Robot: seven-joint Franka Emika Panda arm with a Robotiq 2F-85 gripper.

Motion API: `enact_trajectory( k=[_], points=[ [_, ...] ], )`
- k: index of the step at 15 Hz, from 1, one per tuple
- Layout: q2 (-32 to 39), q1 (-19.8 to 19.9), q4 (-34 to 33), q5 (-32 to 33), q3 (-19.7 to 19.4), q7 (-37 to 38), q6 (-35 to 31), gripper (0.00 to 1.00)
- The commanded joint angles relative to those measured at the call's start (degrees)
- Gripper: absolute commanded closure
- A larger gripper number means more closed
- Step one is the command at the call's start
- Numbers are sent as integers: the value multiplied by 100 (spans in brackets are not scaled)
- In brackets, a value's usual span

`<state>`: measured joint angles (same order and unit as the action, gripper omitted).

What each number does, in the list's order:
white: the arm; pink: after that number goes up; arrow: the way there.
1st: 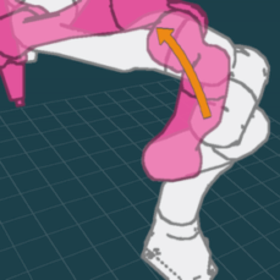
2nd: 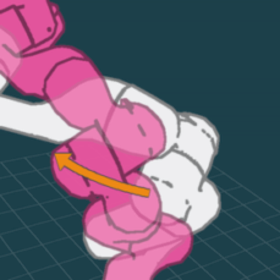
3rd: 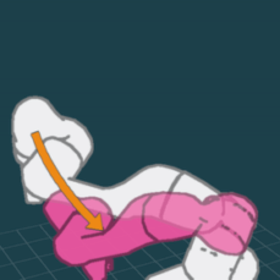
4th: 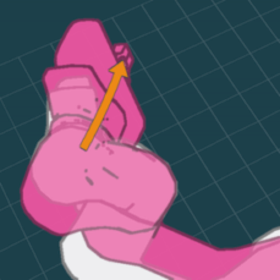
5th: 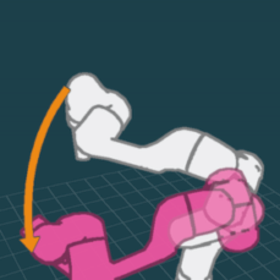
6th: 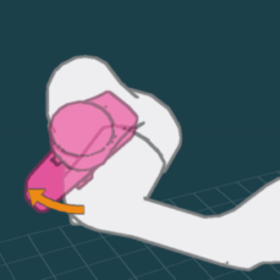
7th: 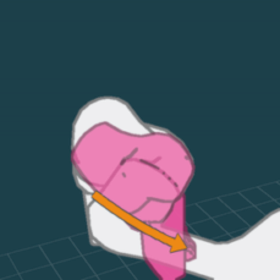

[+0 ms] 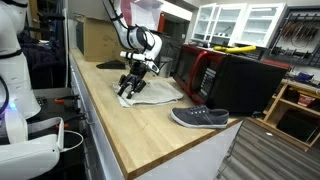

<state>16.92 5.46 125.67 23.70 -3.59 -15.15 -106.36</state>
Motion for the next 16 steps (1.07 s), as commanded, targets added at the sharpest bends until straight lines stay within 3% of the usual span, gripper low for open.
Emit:
enact_trajectory(
  k=[1,5,10,16],
  points=[
    [51,-39,-96,93,-32,101,42,71],
    [28,-34,-132,101,-32,56,47,99],
    [-138,-37,-149,161,-11,-147,107,100],
    [-347,-51,-226,509,9,-665,638,100]
  ],
)
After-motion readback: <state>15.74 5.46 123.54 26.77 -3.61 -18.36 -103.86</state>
